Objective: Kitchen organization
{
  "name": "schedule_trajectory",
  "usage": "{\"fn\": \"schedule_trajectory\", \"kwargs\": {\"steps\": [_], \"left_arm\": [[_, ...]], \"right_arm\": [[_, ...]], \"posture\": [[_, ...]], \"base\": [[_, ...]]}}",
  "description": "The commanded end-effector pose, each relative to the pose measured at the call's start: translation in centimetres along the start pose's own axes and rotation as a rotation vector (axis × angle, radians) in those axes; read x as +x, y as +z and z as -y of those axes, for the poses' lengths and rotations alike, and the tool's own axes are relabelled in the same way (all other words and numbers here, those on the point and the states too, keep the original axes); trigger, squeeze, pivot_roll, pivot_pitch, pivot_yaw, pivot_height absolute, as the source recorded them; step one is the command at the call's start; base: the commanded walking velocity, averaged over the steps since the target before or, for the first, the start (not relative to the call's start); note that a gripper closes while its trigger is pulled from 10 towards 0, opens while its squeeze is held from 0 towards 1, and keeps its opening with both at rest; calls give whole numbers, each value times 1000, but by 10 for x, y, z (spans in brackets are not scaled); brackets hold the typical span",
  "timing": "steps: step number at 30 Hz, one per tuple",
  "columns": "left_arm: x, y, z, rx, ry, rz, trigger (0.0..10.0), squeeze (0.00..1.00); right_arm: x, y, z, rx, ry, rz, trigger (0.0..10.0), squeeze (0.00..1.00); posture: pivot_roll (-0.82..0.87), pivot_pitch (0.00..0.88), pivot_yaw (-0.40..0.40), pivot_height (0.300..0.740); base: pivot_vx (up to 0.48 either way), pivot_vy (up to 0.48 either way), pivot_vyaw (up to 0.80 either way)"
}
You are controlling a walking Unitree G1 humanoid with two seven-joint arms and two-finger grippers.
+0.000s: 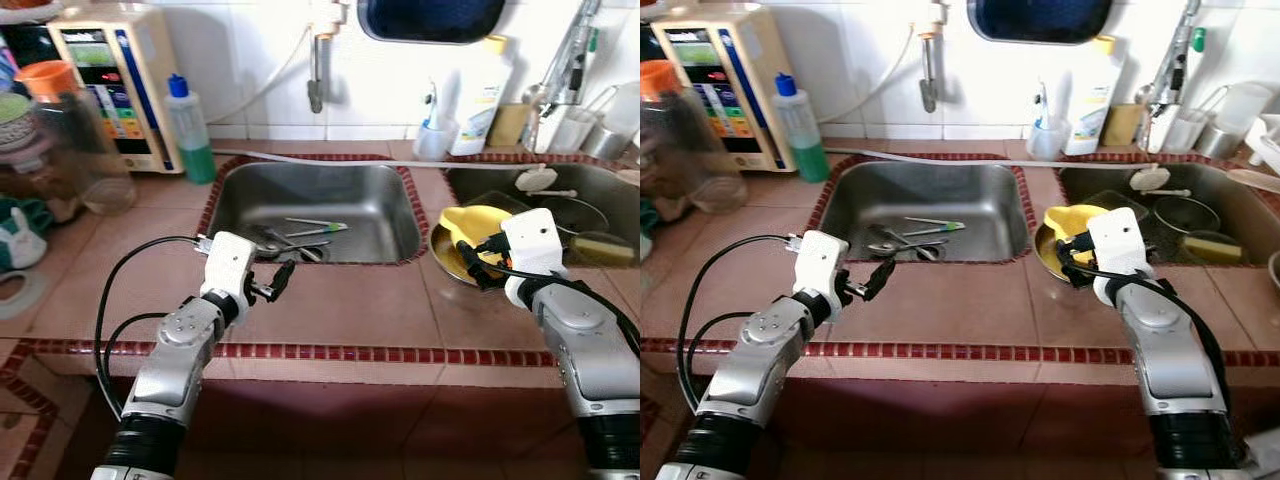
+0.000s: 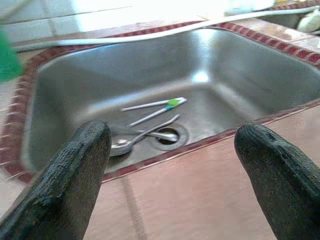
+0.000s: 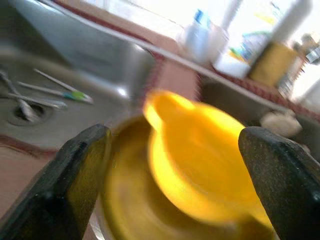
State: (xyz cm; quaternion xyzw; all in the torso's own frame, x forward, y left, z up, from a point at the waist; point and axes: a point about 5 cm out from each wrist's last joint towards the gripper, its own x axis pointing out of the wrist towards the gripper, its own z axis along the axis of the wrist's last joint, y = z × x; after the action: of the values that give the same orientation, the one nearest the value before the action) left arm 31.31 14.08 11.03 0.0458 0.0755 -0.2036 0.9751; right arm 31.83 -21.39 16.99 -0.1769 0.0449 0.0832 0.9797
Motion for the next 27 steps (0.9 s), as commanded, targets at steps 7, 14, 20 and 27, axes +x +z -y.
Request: {"fn": "schedule_trajectory", "kwargs": {"steps": [7,14,20,27], "left_arm": [[2,5,-3,1,6,10,10000,0],[2,5,-2,0,-3,8,10000,0],[2,-1,-1,33,-40,-37,10000,0],[7,4,-4,51,-74,-41,10000,0]], "right_arm": [[0,6,-1,-9,10,25,10000,0],[-2,10,0,-40,1,20,10000,0],[-1,13,2,-106,-30,-64,10000,0],[2,-5,0,-114,8,-166,10000,0]], "posture": [[95,0,18,740],[93,0,23,740],[99,0,29,740],[103,0,37,740]], "base": [[0,0,0],[0,0,0],[0,0,0],[0,0,0]]}}
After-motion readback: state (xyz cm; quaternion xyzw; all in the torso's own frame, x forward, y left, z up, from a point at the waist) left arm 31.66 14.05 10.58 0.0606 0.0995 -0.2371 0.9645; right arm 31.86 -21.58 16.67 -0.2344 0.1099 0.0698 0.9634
